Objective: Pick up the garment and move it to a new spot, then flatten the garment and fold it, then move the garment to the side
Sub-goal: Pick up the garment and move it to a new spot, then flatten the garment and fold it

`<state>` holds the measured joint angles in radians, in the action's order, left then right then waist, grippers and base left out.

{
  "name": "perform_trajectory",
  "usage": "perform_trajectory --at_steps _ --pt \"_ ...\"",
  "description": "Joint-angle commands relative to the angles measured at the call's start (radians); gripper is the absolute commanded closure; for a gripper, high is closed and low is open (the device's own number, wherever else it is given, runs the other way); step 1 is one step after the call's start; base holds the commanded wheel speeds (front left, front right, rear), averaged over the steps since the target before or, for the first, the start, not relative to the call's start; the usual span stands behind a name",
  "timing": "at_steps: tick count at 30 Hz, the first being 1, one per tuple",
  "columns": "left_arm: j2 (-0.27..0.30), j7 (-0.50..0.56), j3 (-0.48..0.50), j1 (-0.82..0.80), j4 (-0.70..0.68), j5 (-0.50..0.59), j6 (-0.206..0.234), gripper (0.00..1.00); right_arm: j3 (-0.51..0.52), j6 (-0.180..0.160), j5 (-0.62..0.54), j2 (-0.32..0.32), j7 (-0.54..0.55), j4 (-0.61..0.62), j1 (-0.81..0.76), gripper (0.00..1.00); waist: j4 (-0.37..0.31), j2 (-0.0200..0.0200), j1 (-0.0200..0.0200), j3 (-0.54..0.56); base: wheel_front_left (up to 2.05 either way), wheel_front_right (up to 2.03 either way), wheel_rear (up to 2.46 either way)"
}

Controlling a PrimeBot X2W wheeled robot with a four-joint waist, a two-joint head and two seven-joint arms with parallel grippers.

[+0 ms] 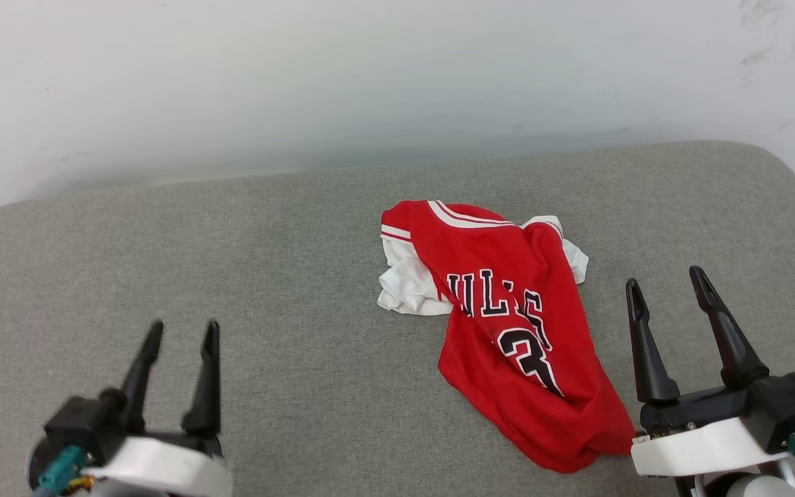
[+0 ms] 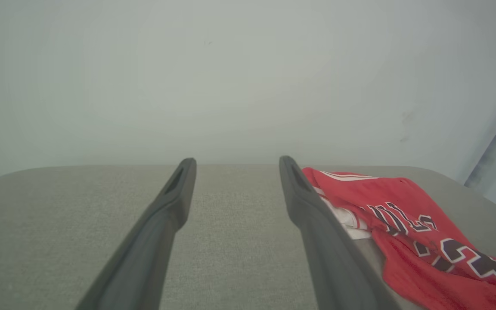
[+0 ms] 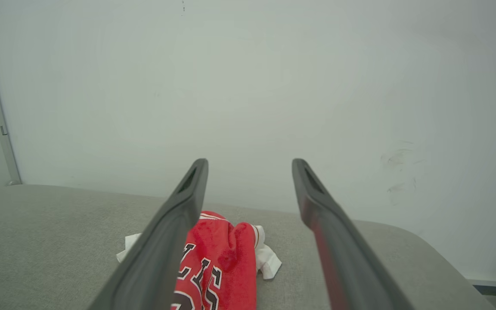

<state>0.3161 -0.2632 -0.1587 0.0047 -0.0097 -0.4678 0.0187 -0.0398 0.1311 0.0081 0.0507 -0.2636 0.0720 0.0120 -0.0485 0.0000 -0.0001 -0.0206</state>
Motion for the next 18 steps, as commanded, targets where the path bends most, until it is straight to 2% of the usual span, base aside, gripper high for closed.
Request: perform_trajectory --at_steps 1,10,18 --pt "-0.022 -0.002 0.003 0.035 -0.001 0.002 -0.032 0.00 0.000 -0.001 0.002 -0.001 -0.002 -0.002 -0.017 0.00 0.003 0.0000 0.0001 0.000 0.00 0.00 0.00" --pt "-0.120 -0.002 0.069 0.106 -0.011 0.103 -0.088 0.00 0.003 -0.001 0.006 -0.001 -0.002 -0.016 -0.029 0.00 0.007 0.0000 0.0001 0.001 0.00 0.00 0.00" --pt "-0.152 -0.002 0.098 0.092 -0.006 0.150 -0.128 0.00 0.005 -0.001 0.009 -0.001 -0.002 -0.026 -0.026 0.00 0.001 0.0000 0.0001 -0.016 0.00 0.00 0.00"
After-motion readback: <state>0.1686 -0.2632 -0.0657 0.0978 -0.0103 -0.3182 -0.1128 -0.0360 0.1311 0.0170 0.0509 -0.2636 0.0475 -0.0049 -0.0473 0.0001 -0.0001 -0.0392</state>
